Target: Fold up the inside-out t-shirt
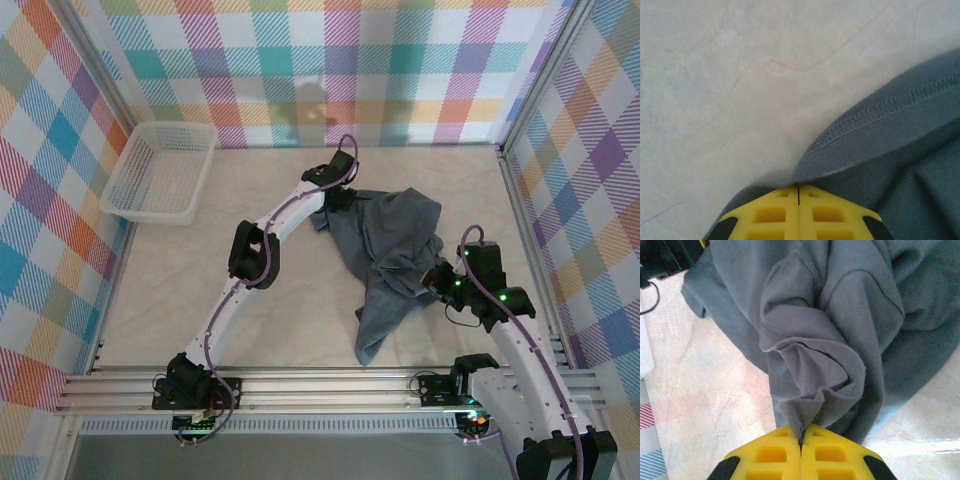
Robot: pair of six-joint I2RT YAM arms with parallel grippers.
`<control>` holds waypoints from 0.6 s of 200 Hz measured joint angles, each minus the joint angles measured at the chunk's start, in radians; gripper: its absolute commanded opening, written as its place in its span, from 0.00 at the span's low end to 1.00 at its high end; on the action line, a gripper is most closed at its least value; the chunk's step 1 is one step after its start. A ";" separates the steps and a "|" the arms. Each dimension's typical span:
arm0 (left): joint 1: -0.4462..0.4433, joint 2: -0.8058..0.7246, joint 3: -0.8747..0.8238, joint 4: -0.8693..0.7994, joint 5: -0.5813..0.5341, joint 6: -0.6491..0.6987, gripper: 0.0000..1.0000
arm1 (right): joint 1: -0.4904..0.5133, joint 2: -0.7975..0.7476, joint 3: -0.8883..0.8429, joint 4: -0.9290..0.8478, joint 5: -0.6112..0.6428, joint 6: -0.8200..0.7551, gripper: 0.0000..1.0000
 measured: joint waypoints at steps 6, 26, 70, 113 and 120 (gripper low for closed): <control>0.007 -0.001 0.000 -0.012 0.013 -0.004 0.00 | 0.000 0.001 0.009 0.004 0.001 0.000 0.00; 0.051 -0.063 -0.081 -0.017 0.068 -0.024 0.00 | 0.000 0.029 0.072 0.024 0.013 -0.006 0.00; 0.238 -0.570 -0.614 0.085 0.140 -0.122 0.00 | 0.000 0.230 0.391 0.092 0.026 -0.074 0.00; 0.295 -1.341 -1.302 0.266 0.094 -0.320 0.00 | 0.000 0.347 0.599 0.214 0.039 -0.148 0.00; 0.284 -1.438 -1.413 0.281 0.095 -0.361 0.00 | 0.000 0.345 0.594 0.228 0.046 -0.156 0.00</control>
